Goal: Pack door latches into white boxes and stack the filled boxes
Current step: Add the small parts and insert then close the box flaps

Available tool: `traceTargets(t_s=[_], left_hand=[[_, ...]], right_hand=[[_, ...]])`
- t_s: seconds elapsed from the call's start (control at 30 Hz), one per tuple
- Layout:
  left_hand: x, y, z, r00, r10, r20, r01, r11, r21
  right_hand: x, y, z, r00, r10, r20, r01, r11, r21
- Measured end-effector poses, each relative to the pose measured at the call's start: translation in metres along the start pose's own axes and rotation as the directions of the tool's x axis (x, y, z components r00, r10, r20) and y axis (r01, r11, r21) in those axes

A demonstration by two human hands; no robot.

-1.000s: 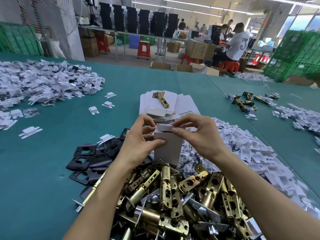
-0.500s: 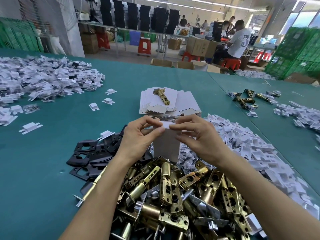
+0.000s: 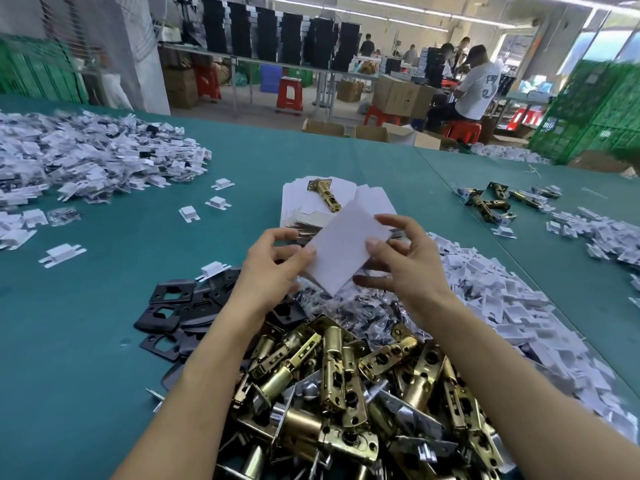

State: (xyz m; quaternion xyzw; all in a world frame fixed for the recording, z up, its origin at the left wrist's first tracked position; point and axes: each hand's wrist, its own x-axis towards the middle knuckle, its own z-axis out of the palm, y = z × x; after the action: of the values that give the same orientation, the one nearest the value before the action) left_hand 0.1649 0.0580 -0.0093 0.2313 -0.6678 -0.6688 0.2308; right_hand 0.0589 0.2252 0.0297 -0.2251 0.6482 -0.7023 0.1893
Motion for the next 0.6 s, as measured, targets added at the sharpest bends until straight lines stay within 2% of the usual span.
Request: traceTargets(t_s=[0.1, 0.17, 0.27, 0.37, 0.5, 0.6], left_hand=[[-0.004, 0.009, 0.008, 0.986, -0.139, 0.092, 0.154, 0.971, -0.185], [-0.007, 0.017, 0.012, 0.989, -0.145, 0.036, 0.149, 0.951, -0.271], [-0.009, 0.026, 0.013, 0.986, -0.092, -0.136, 0.062, 0.976, -0.210], [-0.011, 0.029, 0.014, 0.984, -0.034, -0.177, 0.007, 0.989, -0.148], [0.003, 0.030, 0.008, 0.970, -0.152, -0.188, 0.131, 0.984, -0.116], [0.028, 0.033, 0.000, 0.941, -0.186, -0.281, 0.138, 0.974, -0.181]], right_hand=[[0.000, -0.001, 0.015, 0.971, 0.238, 0.000, -0.223, 0.908, 0.356], [-0.003, -0.001, 0.027, 0.945, 0.324, 0.035, -0.311, 0.864, 0.395], [-0.005, 0.001, 0.041, 0.950, 0.305, 0.068, -0.311, 0.897, 0.314], [-0.003, -0.005, 0.048, 0.961, 0.266, 0.076, -0.277, 0.914, 0.297], [0.003, -0.016, 0.044, 0.952, 0.284, 0.116, -0.304, 0.927, 0.221], [0.008, -0.023, 0.038, 0.921, 0.318, 0.225, -0.328, 0.945, 0.005]])
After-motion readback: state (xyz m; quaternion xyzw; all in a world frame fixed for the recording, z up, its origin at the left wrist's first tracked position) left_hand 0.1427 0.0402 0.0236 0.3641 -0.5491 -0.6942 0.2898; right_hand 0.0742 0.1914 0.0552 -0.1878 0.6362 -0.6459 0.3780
